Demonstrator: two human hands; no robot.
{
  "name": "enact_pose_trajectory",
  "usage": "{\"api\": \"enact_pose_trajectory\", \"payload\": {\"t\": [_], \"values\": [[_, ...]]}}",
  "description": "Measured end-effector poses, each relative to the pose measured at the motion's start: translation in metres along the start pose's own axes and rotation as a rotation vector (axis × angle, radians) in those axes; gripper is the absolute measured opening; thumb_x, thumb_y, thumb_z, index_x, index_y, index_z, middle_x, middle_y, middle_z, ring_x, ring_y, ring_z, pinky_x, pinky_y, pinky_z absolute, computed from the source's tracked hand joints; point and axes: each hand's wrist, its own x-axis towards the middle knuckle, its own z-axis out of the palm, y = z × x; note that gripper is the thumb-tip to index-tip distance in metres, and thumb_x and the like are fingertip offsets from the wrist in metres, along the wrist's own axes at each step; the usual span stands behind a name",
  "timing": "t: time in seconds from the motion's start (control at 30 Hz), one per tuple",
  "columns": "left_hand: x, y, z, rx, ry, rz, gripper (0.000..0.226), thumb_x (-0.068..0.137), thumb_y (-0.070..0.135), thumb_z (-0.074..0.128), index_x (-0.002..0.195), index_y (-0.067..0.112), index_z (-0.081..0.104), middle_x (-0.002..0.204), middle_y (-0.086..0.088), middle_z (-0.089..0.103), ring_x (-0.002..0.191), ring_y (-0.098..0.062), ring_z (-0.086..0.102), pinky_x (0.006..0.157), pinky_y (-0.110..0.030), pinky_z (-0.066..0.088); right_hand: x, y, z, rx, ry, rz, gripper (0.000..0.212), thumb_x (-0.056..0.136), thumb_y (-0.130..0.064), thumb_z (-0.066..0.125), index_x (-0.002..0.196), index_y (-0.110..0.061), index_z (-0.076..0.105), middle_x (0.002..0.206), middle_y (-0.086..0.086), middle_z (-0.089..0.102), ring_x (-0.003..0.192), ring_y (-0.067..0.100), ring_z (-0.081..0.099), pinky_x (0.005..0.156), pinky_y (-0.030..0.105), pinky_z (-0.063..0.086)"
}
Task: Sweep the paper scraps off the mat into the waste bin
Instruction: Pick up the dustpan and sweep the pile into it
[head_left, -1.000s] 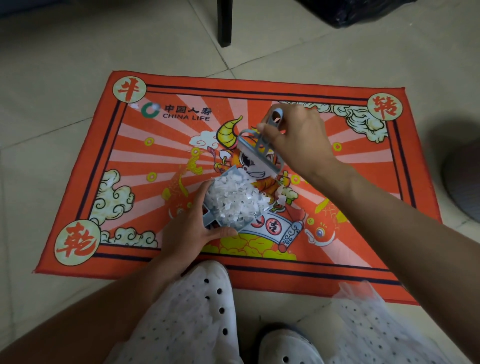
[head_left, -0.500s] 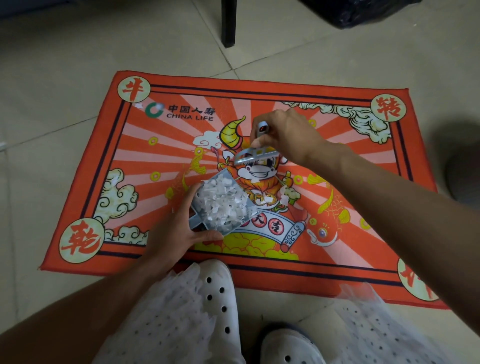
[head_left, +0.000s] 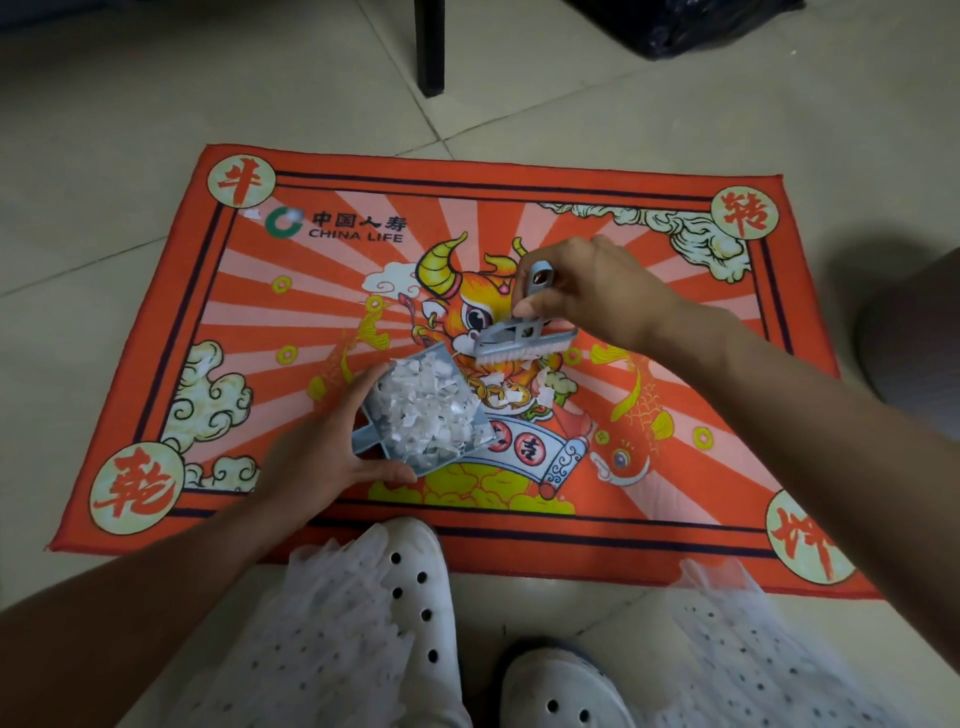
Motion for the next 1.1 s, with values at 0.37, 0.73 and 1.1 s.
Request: {"api": "enact_pose_trajectory", "payload": {"t": [0.37, 0.73, 1.1], "values": [[0.011, 0.013, 0.002, 0.123, -0.066, 0.011, 0.125, 0.041, 0.088, 0.06, 0.149, 0.054, 0.006, 0.104, -0.002, 0.067, 0.061, -0.013, 0.057, 0.049, -0.03, 0.046, -0.044, 0.018, 0.021, -0.069, 0.32, 0.179, 0.022, 0.091, -0.042, 0.057, 0.084, -0.023, 0.066, 0.073, 0.001, 0.069, 0.069, 0.027, 0.063, 0.062, 0.038, 0.05], [0.01, 0.025, 0.019, 0.019, 0.008, 0.104, 0.123, 0.047, 0.082, 0.066, 0.153, 0.039, 0.019, 0.13, 0.007, 0.057, 0.093, -0.023, 0.064, 0.077, -0.043, 0.055, -0.051, -0.012, 0.052, 0.021, 0.355, 0.159, 0.018, 0.093, -0.037, 0.054, 0.088, -0.023, 0.064, 0.068, -0.003, 0.067, 0.061, 0.024, 0.062, 0.064, 0.035, 0.048], [-0.001, 0.037, 0.036, 0.016, 0.034, 0.005, 0.12, 0.049, 0.087, 0.054, 0.153, 0.042, 0.014, 0.141, 0.004, 0.055, 0.081, -0.014, 0.066, 0.057, -0.028, 0.049, -0.048, -0.027, 0.056, 0.077, 0.372, 0.171, 0.019, 0.093, -0.035, 0.055, 0.086, -0.021, 0.065, 0.065, -0.002, 0.066, 0.058, 0.024, 0.06, 0.06, 0.038, 0.048]]}}
